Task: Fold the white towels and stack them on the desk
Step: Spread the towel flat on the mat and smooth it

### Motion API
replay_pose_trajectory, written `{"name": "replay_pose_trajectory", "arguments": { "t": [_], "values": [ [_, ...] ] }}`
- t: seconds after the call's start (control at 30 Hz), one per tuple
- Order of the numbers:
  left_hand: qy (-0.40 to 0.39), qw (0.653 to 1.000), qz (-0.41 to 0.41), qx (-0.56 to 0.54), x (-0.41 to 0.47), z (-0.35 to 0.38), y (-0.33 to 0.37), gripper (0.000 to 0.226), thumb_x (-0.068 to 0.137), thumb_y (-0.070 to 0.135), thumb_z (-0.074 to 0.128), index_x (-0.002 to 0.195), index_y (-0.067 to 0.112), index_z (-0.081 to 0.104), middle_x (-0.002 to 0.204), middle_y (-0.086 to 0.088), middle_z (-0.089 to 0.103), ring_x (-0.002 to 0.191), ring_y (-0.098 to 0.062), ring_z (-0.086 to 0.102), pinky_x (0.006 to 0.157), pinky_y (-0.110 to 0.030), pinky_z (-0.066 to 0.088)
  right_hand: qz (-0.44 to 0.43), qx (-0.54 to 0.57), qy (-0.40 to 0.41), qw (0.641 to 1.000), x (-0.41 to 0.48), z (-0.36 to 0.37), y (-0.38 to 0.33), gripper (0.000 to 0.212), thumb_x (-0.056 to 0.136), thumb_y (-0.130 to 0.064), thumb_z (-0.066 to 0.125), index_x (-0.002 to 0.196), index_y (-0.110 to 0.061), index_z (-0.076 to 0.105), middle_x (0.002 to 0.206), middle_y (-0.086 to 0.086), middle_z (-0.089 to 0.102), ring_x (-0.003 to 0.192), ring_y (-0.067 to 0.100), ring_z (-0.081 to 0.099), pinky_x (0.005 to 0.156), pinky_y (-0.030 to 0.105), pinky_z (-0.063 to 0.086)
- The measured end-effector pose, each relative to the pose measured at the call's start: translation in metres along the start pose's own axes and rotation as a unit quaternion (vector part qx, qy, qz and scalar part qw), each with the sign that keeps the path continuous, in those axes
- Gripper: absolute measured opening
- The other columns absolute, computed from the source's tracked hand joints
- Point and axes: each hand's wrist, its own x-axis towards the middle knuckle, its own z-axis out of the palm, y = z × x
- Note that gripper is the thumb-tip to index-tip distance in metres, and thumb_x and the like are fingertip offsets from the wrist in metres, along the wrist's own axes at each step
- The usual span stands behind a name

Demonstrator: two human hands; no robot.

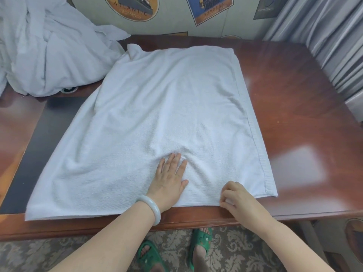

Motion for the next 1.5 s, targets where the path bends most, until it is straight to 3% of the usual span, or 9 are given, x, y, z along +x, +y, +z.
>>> {"name": "replay_pose_trajectory", "arguments": {
  "t": [0.1,0.2,0.37,0.6,0.7,0.83,0.97,1.33,1.5],
  "values": [
    [0.034,0.999,0.022,0.001,0.010,-0.005,0.005,0.060,0.093,0.043,0.032,0.137,0.008,0.053,0.150,-0.015,0.043,0.141,-0.031,0.037,0.115,-0.046,0.026,0.109,0.098,0.166,0.975,0.004,-0.014,0.006,0.010,0.094,-0.013,0.061,0.089,-0.021,0.065,0.099,-0.013,0.056,0.088,0.001,0.056,0.075,0.015,0.042],
    [0.041,0.997,0.060,0.000,0.022,-0.005,0.010,0.060,0.095,0.044,0.032,0.143,0.010,0.046,0.154,-0.012,0.037,0.145,-0.029,0.031,0.114,-0.046,0.021,0.277,0.052,0.285,0.916,0.001,-0.030,0.026,0.016,0.094,-0.011,0.059,0.110,-0.012,0.061,0.113,0.005,0.055,0.100,0.021,0.055,0.079,0.033,0.044],
    [0.014,0.997,0.071,0.010,0.019,0.010,0.012,0.065,0.100,0.048,0.026,0.156,0.015,0.022,0.164,-0.009,0.014,0.152,-0.026,0.009,0.117,-0.050,0.014,0.443,0.129,0.223,0.859,-0.007,-0.041,0.053,0.030,0.091,-0.020,0.067,0.110,-0.003,0.052,0.108,0.016,0.057,0.090,0.028,0.054,0.070,0.035,0.043],
    [0.025,0.998,0.061,0.005,0.014,0.011,0.024,0.069,0.099,0.048,0.027,0.154,0.007,0.024,0.163,-0.013,0.014,0.151,-0.027,0.012,0.117,-0.050,0.017,0.439,0.169,0.206,0.858,-0.036,-0.054,0.077,0.012,0.089,-0.013,0.067,0.084,-0.010,0.056,0.082,0.009,0.061,0.072,0.021,0.054,0.059,0.032,0.041],
    [0.030,0.995,0.089,-0.018,0.012,0.007,0.031,0.066,0.100,0.047,0.027,0.154,0.008,0.027,0.163,-0.012,0.016,0.150,-0.027,0.016,0.116,-0.047,0.017,0.355,-0.034,0.241,0.903,-0.028,-0.056,0.076,0.014,0.081,0.003,0.068,0.084,-0.005,0.057,0.088,0.016,0.061,0.075,0.030,0.053,0.064,0.038,0.044],
    [0.061,0.997,0.023,-0.042,0.030,-0.007,-0.006,0.062,0.104,0.044,0.019,0.152,0.006,0.032,0.161,-0.010,0.023,0.150,-0.023,0.020,0.119,-0.040,0.016,0.164,-0.090,0.258,0.948,0.038,-0.039,0.044,0.040,0.085,0.004,0.061,0.124,0.000,0.059,0.130,0.017,0.058,0.121,0.037,0.052,0.102,0.047,0.044],
    [0.057,0.986,-0.153,-0.041,0.035,-0.004,-0.072,0.074,0.102,0.051,0.008,0.147,0.000,0.039,0.157,-0.016,0.032,0.145,-0.028,0.026,0.118,-0.043,0.014,0.041,-0.134,0.168,0.976,0.097,-0.004,0.030,0.056,0.098,-0.029,0.030,0.152,-0.012,0.035,0.160,0.007,0.025,0.149,0.026,0.022,0.121,0.040,0.015],
    [0.071,0.989,-0.100,-0.081,-0.009,0.011,0.022,0.064,0.097,0.045,0.034,0.149,0.008,0.039,0.159,-0.014,0.028,0.146,-0.030,0.029,0.111,-0.047,0.026,0.092,-0.172,0.155,0.969,0.001,0.001,0.105,0.060,0.102,-0.054,0.014,0.152,-0.024,0.031,0.161,-0.008,0.025,0.148,0.010,0.019,0.120,0.037,0.013],
    [0.081,0.990,-0.109,-0.034,0.017,-0.002,-0.033,0.058,0.097,0.040,0.034,0.146,0.011,0.046,0.158,-0.008,0.033,0.144,-0.025,0.034,0.112,-0.040,0.026,0.058,-0.173,0.269,0.946,0.049,-0.026,0.059,0.066,0.104,-0.046,0.014,0.127,-0.006,0.062,0.131,0.013,0.061,0.130,0.022,0.043,0.110,0.053,0.028]
  ]
}}
